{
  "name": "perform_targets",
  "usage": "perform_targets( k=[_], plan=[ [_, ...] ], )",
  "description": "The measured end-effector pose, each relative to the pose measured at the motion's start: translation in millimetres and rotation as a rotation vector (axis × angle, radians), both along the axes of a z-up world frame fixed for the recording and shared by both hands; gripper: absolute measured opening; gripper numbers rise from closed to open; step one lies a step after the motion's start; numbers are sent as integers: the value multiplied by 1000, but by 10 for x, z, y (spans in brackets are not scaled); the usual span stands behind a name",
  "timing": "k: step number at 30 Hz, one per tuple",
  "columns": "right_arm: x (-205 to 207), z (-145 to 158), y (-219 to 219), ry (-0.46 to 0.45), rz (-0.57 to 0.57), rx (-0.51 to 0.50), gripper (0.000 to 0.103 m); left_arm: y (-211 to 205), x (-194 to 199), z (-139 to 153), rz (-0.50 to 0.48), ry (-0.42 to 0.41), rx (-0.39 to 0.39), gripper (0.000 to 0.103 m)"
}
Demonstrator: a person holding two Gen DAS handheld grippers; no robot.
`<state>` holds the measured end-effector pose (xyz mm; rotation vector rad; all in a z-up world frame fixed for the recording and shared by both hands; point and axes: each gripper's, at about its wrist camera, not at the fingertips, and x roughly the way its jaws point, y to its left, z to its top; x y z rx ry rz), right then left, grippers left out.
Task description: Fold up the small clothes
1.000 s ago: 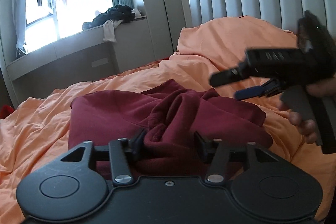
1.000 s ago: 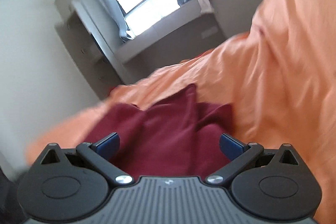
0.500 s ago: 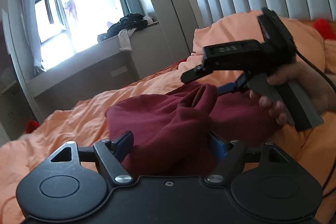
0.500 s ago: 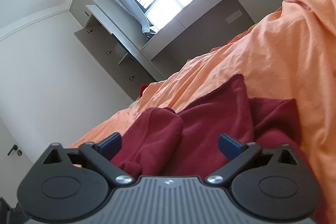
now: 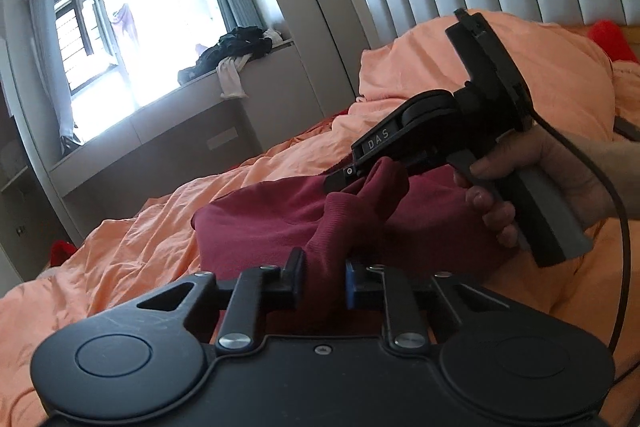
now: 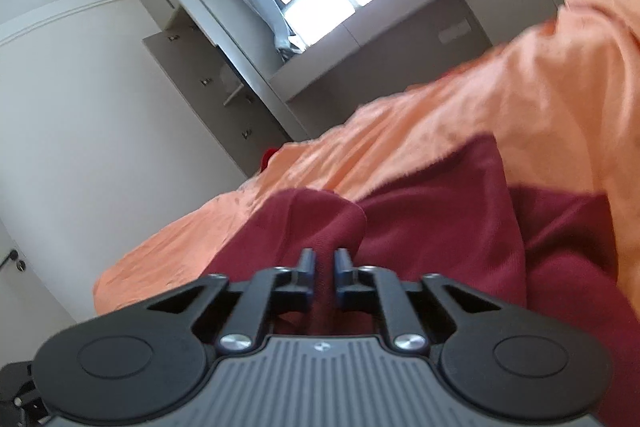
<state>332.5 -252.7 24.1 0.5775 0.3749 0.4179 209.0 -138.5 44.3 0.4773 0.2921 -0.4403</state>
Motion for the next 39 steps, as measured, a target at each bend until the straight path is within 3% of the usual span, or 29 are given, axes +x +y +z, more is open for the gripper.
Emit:
perform_targets(
  k=[6,11,16,23,39],
  plan=[
    [-208,233,-54,-131,-58,-74,6,-118,-3,57,-25,-8,-37,18],
    [-309,359,-246,-159,-127,-90,6,-329,-22,91,-71,-17,-66,17],
    [-401,383,-470,-147,-192,-101,6,-527,-22,35,-115,-8,-71,17],
    [-590,384,-664,-120,-244,-151,6,-843,-140,-70,-164,-43,15,17],
    [-641,156,-691,62,-273,-245,6,-943,-22,-276,-174,98,-10,18]
  ],
)
